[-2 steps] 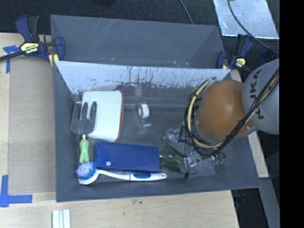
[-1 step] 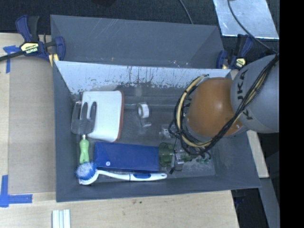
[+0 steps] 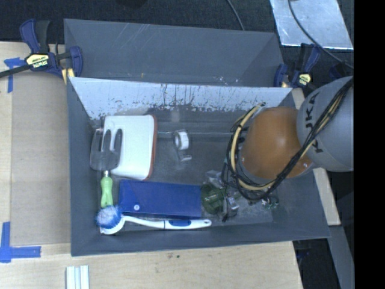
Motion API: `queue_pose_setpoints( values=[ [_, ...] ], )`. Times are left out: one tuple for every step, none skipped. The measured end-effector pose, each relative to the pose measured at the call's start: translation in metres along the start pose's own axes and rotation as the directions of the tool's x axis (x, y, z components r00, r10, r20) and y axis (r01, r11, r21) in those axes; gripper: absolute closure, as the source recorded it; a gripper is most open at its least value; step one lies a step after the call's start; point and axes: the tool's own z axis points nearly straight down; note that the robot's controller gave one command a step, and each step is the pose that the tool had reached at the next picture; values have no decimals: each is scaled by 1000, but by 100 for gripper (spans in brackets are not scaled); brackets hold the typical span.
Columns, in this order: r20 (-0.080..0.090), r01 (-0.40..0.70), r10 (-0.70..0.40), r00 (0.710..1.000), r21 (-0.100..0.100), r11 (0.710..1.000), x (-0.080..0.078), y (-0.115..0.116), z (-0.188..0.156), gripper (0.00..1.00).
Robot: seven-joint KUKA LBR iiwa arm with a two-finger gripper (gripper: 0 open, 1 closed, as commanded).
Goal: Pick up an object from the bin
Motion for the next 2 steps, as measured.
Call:
queue_pose_setpoints(
  values=[
    [0, 1, -1, 1000, 0, 1000, 0, 0, 0, 100],
    [9, 20, -20, 1000, 4, 1000, -7, -9, -69, 100]
  ],
)
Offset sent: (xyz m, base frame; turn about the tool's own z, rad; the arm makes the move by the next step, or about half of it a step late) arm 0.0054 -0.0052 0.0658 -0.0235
